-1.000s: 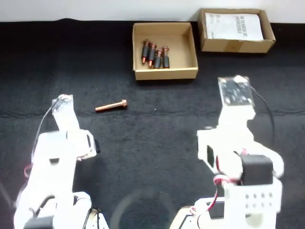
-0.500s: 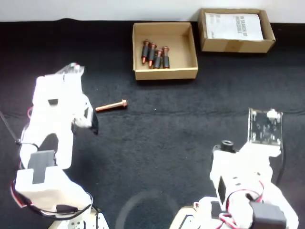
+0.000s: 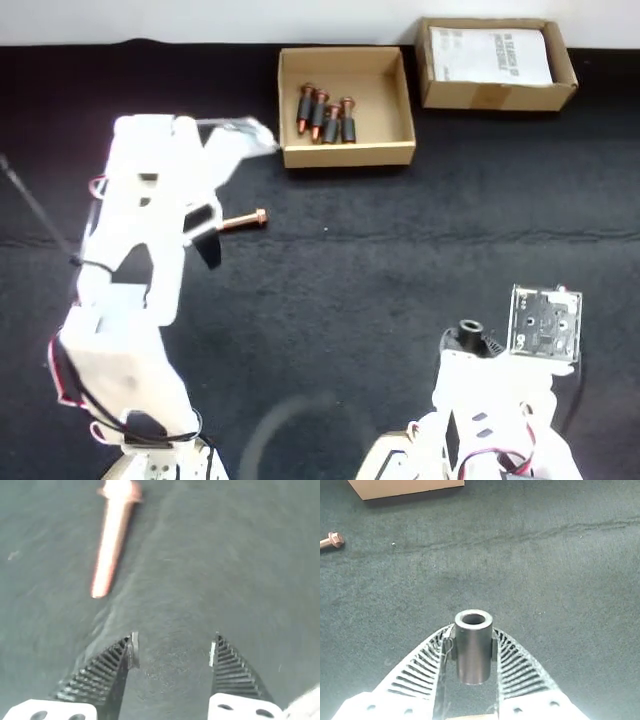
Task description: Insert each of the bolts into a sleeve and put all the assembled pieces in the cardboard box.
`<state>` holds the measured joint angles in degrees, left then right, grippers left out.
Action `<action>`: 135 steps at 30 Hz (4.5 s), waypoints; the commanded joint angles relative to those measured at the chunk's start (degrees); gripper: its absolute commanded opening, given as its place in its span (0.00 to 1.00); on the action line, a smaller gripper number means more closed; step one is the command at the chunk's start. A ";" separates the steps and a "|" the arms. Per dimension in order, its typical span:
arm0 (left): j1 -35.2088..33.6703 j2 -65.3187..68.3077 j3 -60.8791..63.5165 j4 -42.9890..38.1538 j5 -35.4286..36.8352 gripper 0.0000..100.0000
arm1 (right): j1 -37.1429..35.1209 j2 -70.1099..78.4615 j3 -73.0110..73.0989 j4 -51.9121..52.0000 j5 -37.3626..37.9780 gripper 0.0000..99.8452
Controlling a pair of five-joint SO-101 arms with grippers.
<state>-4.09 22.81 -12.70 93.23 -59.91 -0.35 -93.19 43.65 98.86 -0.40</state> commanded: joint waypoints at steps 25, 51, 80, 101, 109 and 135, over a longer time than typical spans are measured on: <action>8.75 41.01 -54.55 1.49 -15.91 0.24 | 0.66 -0.04 0.22 -0.40 -0.35 0.01; 11.56 33.45 -69.49 7.38 23.65 0.01 | 4.26 -0.31 9.19 -17.89 1.93 0.01; 7.08 -7.43 -68.35 8.00 60.40 0.01 | -11.56 -0.66 52.62 -96.75 1.67 0.01; 6.99 -48.75 1.54 -0.09 62.95 0.01 | -18.68 -0.31 59.91 -106.24 1.58 0.01; 9.10 -57.54 22.29 -17.76 65.14 0.01 | -18.68 -0.22 59.91 -106.07 -1.85 0.01; 35.56 -70.46 50.33 -80.18 64.88 0.01 | -18.33 -0.66 59.91 -98.51 -2.02 0.01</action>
<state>28.62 -45.58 43.65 14.81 5.05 -18.55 -93.27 96.04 -0.13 -1.89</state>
